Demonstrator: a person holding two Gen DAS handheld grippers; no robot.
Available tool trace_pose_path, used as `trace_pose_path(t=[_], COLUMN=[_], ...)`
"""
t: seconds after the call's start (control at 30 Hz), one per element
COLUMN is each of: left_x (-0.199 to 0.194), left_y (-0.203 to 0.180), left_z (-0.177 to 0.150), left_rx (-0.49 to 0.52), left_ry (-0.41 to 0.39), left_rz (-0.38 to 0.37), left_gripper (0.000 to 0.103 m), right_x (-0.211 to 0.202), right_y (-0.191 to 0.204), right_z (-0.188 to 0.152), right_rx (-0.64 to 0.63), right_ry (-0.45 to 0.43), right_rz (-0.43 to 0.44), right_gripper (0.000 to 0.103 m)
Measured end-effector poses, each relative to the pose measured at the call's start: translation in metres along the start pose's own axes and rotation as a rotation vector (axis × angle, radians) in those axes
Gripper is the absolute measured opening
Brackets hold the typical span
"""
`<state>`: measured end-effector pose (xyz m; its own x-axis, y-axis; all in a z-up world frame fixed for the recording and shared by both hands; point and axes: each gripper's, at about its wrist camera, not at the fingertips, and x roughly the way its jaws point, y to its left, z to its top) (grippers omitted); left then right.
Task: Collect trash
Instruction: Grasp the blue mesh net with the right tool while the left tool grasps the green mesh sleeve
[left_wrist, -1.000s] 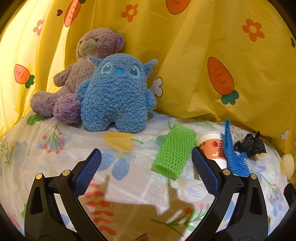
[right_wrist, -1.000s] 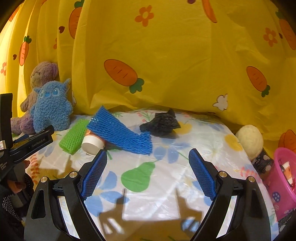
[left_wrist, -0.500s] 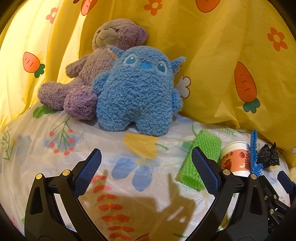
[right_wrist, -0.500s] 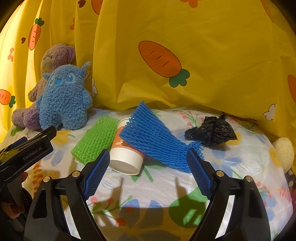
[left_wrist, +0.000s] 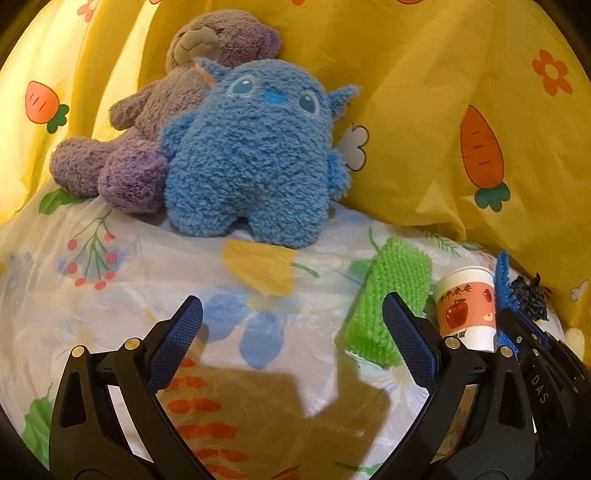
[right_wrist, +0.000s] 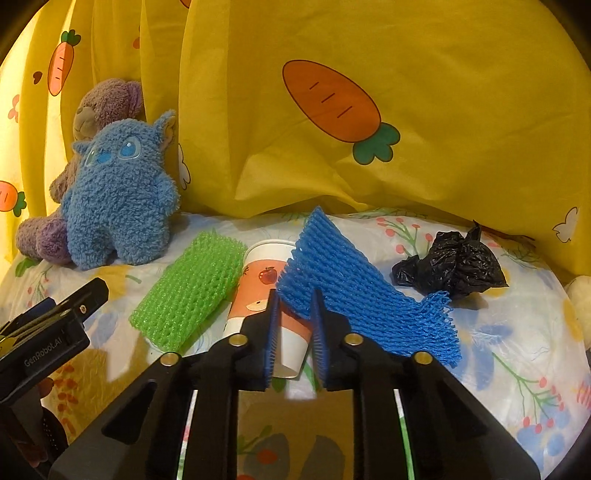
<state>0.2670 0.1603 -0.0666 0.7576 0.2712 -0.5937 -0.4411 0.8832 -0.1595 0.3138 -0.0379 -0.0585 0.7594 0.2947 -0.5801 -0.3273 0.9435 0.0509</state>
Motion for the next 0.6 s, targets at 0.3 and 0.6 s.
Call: trace_pose_path(t=[0.3,0.6], left_x=[-0.005,0.006], left_y=[-0.021,-0.037], left_z=[-0.007,-0.009], left_rx=[0.064,0.089], left_ry=[0.005,0.050], left_rz=[-0.072,-0.113], left_gripper=[0.096,0.096], right_x=[-0.045,-0.106], right_y=[-0.037,-0.062], right_z=[-0.008,-0.026], right_rx=[0.078,0.086], right_ry=[-0.070,-0.119], right_rz=[0.016,0.024], right_gripper=[0.008,0.007])
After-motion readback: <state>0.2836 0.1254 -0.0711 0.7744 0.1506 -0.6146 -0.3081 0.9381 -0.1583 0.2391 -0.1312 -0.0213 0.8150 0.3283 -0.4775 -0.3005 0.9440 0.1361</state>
